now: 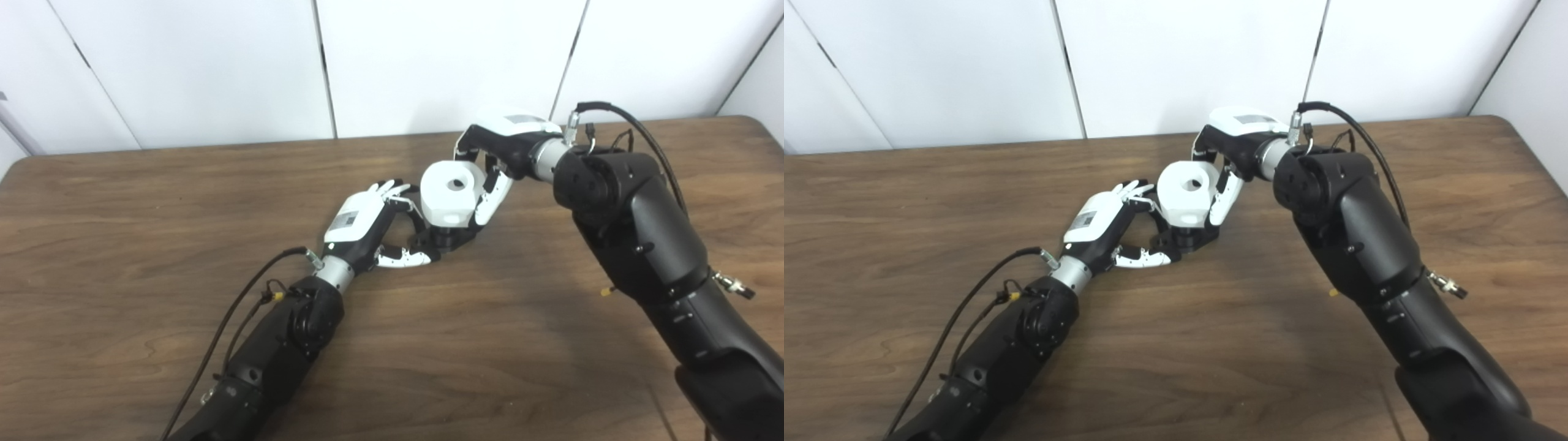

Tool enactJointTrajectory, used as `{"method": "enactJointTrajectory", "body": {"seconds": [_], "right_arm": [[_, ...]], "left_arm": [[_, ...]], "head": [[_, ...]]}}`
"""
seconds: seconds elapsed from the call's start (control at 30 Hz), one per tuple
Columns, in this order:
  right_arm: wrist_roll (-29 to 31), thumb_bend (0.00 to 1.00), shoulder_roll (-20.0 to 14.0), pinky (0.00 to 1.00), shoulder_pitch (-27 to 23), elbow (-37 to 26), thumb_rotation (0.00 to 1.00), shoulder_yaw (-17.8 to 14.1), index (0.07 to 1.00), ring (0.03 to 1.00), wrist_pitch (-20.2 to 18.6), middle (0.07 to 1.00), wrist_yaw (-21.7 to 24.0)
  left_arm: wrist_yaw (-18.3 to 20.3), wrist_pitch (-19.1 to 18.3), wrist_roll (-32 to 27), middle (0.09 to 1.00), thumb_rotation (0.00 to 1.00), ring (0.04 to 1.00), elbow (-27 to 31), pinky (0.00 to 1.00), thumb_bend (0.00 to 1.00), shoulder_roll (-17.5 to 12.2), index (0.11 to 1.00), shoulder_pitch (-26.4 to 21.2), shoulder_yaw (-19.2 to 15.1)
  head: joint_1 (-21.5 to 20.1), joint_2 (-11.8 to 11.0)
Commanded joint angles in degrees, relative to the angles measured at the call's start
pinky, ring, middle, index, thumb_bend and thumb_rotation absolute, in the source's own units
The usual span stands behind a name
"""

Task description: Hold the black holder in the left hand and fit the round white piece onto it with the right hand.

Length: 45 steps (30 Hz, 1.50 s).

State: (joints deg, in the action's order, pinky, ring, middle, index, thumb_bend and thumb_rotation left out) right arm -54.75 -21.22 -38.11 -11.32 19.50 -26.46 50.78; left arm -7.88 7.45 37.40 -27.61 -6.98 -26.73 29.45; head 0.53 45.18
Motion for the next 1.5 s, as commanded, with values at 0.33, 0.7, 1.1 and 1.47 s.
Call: {"method": "enactJointTrajectory", "body": {"seconds": [0.33, 0.7, 1.1, 1.47], "right_arm": [[-0.84, 0.51, -0.15, 0.29, -2.43, -1.23, 0.15, -0.42, 0.488, 0.394, -0.13, 0.474, -0.98], [-1.18, 0.51, 1.51, 0.30, -0.90, -0.35, 0.15, -0.94, 0.489, 0.405, -0.37, 0.482, -1.53], [-0.56, 0.51, 2.34, 0.28, 0.12, 0.99, 0.15, -0.71, 0.489, 0.375, -0.23, 0.463, -3.68], [0.50, 0.51, 0.99, 0.29, -0.16, 1.12, 0.15, -0.37, 0.488, 0.387, -0.18, 0.467, -3.33]], "left_arm": [[3.76, -1.56, 1.47, 0.896, 0.07, 0.968, -2.41, 1.00, 0.52, 0.62, 0.477, 1.70, 2.12], [3.49, -1.50, 1.47, 0.894, 0.07, 0.965, -2.35, 1.00, 0.52, 0.79, 0.477, 1.80, 2.06], [3.72, -1.22, 1.38, 0.896, 0.07, 0.965, -1.79, 1.00, 0.52, 0.42, 0.477, 2.11, 2.07], [3.55, -0.79, 1.22, 0.891, 0.08, 0.961, -1.90, 1.00, 0.52, -0.15, 0.477, 2.07, 1.84]], "head": [[0.25, -0.28], [0.38, -0.42], [0.53, -0.23], [0.37, -0.21]]}}
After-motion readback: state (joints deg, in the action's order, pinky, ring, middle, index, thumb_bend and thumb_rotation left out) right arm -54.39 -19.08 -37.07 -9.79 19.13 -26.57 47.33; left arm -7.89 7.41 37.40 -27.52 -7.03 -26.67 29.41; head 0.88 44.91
